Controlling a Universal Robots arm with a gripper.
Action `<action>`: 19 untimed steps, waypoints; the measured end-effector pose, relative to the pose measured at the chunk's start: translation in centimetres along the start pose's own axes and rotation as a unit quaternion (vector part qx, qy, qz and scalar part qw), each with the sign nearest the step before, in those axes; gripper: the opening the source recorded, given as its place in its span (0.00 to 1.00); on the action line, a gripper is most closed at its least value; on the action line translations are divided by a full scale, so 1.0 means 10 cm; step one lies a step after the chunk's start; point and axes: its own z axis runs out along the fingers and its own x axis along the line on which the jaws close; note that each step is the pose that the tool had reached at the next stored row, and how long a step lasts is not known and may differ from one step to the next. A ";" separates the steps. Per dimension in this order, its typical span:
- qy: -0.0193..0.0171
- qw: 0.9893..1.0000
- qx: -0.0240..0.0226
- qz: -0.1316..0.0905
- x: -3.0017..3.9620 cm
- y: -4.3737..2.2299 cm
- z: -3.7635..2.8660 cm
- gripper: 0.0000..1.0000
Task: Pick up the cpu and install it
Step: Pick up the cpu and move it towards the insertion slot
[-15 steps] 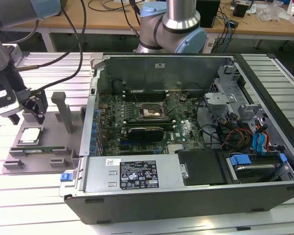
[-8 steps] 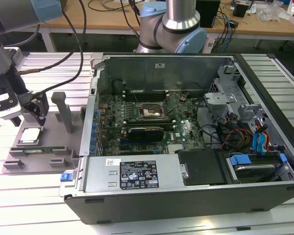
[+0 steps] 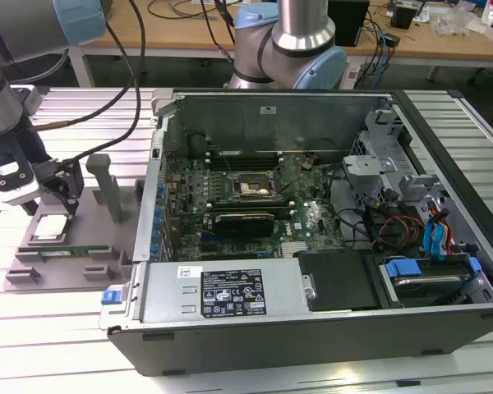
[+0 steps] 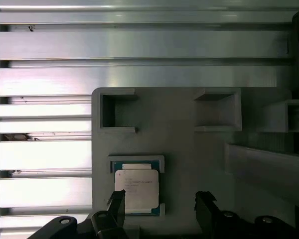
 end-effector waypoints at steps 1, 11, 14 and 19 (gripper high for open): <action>0.000 1.000 0.000 0.000 0.000 0.000 0.006 0.68; 0.000 1.000 0.005 -0.004 0.025 -0.002 0.116 0.68; 0.000 1.000 0.005 -0.009 0.098 -0.005 0.142 0.68; 0.000 1.000 0.004 -0.028 0.202 -0.020 0.449 0.68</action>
